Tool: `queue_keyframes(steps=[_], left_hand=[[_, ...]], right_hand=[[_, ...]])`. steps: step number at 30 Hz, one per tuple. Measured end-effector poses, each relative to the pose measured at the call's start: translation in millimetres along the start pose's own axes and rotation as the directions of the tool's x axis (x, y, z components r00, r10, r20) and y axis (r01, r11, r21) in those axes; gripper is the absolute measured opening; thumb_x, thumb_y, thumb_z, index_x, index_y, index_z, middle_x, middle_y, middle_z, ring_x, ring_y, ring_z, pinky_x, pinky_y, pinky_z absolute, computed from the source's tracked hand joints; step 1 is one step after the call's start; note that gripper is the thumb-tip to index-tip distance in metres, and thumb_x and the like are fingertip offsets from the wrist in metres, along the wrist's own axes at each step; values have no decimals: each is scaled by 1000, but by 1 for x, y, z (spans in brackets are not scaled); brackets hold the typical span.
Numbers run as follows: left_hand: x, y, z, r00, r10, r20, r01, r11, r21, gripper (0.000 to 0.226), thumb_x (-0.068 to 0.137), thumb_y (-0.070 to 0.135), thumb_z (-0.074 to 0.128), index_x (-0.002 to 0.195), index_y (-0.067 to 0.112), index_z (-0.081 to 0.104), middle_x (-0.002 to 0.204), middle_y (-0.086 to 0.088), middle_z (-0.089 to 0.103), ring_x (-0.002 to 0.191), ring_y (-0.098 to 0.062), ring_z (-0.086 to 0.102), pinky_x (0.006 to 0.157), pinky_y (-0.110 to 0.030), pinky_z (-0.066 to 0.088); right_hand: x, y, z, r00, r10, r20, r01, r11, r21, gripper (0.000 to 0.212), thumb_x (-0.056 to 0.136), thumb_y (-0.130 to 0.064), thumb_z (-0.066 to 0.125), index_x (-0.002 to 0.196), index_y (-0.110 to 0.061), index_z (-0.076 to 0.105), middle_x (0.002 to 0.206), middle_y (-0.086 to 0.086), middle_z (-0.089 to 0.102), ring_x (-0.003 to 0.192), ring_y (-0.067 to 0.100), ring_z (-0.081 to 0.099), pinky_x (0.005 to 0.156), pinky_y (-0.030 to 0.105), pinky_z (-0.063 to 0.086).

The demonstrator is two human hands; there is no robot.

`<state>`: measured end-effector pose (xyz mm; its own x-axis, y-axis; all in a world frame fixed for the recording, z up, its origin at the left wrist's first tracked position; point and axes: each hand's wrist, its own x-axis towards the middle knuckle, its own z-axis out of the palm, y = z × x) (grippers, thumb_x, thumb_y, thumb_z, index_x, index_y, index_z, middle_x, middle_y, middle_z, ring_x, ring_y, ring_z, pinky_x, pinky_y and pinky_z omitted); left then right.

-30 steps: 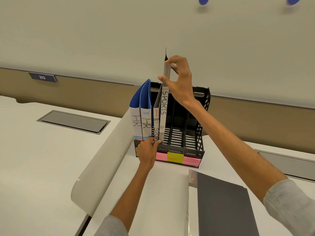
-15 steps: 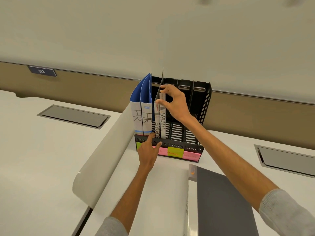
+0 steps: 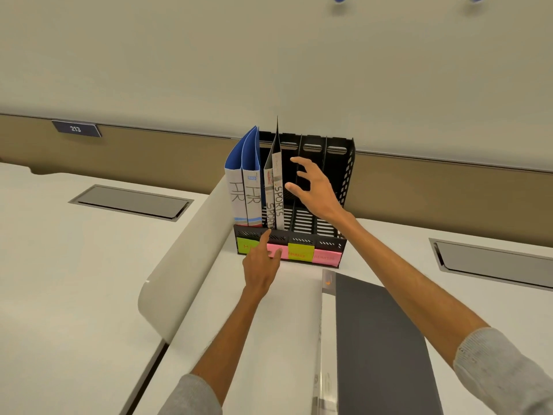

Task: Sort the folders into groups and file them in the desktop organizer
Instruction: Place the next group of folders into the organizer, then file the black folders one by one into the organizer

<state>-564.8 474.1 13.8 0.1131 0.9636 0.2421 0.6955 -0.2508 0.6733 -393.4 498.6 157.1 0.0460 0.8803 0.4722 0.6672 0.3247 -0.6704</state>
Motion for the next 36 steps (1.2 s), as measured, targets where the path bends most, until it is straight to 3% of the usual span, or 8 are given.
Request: queue_keyframes(steps=[5,10,17,23,30,36], left_hand=[[-25,15,-9,999,48,-3,-48,999,-23,55,93,32,60,143,19,41,121,-5,67,103,-25,65,87,-38,50],[-47,33,-4,999,26,38,-26,1000,-8,41,95,35,57,132,21,49,116,-3,69,97,-24,67,84,-36,49],[-86,52,23,989,-16,149,18,1000,-9,32,95,40,56,122,22,56,112,-3,71,105,-23,63,90,-36,45],[-115,53,46,963,-63,260,66,998,-4,41,92,46,58,123,20,55,115,-3,70,107,-22,62,91,-36,46],[-135,48,60,899,-130,419,99,991,94,75,85,61,59,142,15,43,136,-5,58,124,-27,53,101,-44,43],[-153,54,65,872,-124,473,108,992,62,65,85,58,61,131,15,50,131,-6,59,116,-28,57,95,-41,48]], right_hand=[[-38,10,-22,996,77,-42,-78,996,-36,52,92,-37,63,139,-26,43,145,-2,46,128,15,49,106,41,44],[-82,25,-38,980,165,-108,-170,985,-42,42,94,-36,61,131,-19,52,136,2,54,122,16,53,102,38,47],[-158,65,-54,929,338,-150,-343,939,-14,33,94,-34,61,121,-15,58,127,3,60,116,16,55,98,33,47],[-225,105,-66,851,500,-159,-506,862,0,34,94,-35,61,122,-15,57,129,4,59,119,18,54,98,32,45],[-289,135,-72,728,664,-171,-672,740,13,36,92,-33,64,122,-14,56,128,5,58,119,22,55,101,35,44],[-327,139,-70,662,734,-151,-748,660,-70,42,90,-35,66,126,-16,54,132,9,51,120,25,52,98,35,43]])
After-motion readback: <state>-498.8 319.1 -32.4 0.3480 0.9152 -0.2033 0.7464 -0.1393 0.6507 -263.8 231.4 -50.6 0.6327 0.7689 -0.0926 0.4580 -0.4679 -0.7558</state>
